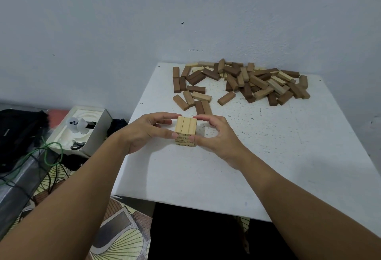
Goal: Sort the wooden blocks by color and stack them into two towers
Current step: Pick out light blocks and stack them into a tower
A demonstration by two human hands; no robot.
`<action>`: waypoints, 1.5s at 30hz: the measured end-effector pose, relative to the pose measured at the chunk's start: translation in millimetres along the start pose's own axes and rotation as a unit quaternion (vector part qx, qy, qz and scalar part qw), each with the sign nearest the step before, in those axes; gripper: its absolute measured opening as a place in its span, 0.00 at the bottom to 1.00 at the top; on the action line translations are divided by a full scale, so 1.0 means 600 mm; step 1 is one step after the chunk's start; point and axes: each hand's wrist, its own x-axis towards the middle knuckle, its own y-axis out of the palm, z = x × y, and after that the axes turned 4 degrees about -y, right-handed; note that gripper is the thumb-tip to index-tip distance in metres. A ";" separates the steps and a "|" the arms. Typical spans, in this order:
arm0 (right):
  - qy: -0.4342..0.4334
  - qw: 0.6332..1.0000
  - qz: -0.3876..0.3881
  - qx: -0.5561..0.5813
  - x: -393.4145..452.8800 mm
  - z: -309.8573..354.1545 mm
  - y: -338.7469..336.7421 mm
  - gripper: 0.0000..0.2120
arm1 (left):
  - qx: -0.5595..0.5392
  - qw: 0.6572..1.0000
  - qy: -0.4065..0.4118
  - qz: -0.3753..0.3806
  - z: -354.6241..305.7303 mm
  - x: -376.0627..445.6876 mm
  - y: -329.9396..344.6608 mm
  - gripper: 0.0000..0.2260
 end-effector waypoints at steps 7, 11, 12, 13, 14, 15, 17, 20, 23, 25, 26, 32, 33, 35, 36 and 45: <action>0.001 1.000 0.003 -0.002 -0.004 0.005 -0.001 0.29 | -0.011 1.000 0.007 -0.003 0.004 -0.002 0.002 0.34; -0.002 1.000 0.000 -0.008 -0.006 0.008 0.000 0.29 | -0.002 1.000 0.007 -0.014 0.008 0.000 0.003 0.34; -0.003 1.000 -0.001 -0.011 -0.007 0.009 0.001 0.29 | -0.004 1.000 0.008 -0.016 0.008 0.000 0.003 0.34; -0.005 1.000 -0.002 -0.014 -0.007 0.009 0.001 0.29 | -0.006 1.000 0.008 -0.018 0.008 0.000 0.003 0.34; -0.006 1.000 -0.003 -0.017 -0.007 0.009 0.001 0.29 | -0.006 1.000 0.009 -0.018 0.007 -0.001 0.004 0.34; -0.006 1.000 -0.002 -0.017 -0.007 0.009 0.002 0.29 | -0.004 1.000 0.009 -0.017 0.006 -0.002 0.004 0.33; -0.004 1.000 0.000 -0.015 -0.006 0.008 0.002 0.30 | -0.001 1.000 0.008 -0.019 0.004 -0.003 0.006 0.31; 0.003 1.000 0.003 -0.022 -0.008 0.010 0.001 0.32 | 0.002 1.000 0.001 -0.018 0.001 -0.007 0.007 0.32; 0.010 1.000 0.016 -0.012 -0.009 0.012 -0.006 0.33 | -0.016 1.000 -0.023 0.002 -0.003 -0.012 0.002 0.34; 0.028 0.999 0.017 0.030 -0.004 0.015 -0.010 0.25 | -0.068 0.997 -0.032 0.003 -0.008 -0.013 -0.007 0.32; 0.041 0.998 0.013 0.051 0.000 0.017 -0.013 0.21 | -0.098 0.995 -0.033 -0.010 -0.011 -0.011 -0.013 0.30; 0.006 0.994 -0.098 -0.056 0.050 0.026 -0.051 0.11 | -0.035 0.981 0.017 -0.190 -0.049 0.054 -0.035 0.12; -0.018 0.989 -0.109 -0.096 0.065 0.027 -0.059 0.10 | -0.003 0.980 0.025 -0.199 -0.062 0.069 -0.035 0.10; -0.053 0.978 -0.115 -0.167 0.104 0.025 -0.073 0.10 | 0.059 0.977 0.042 -0.202 -0.091 0.104 -0.030 0.08; -0.062 0.971 -0.115 -0.200 0.125 0.025 -0.080 0.10 | 0.090 0.974 0.052 -0.201 -0.105 0.125 -0.027 0.06; -0.094 0.844 -0.099 -0.519 0.296 0.029 -0.126 0.15 | 0.330 0.896 0.061 -0.290 -0.160 0.331 -0.039 0.11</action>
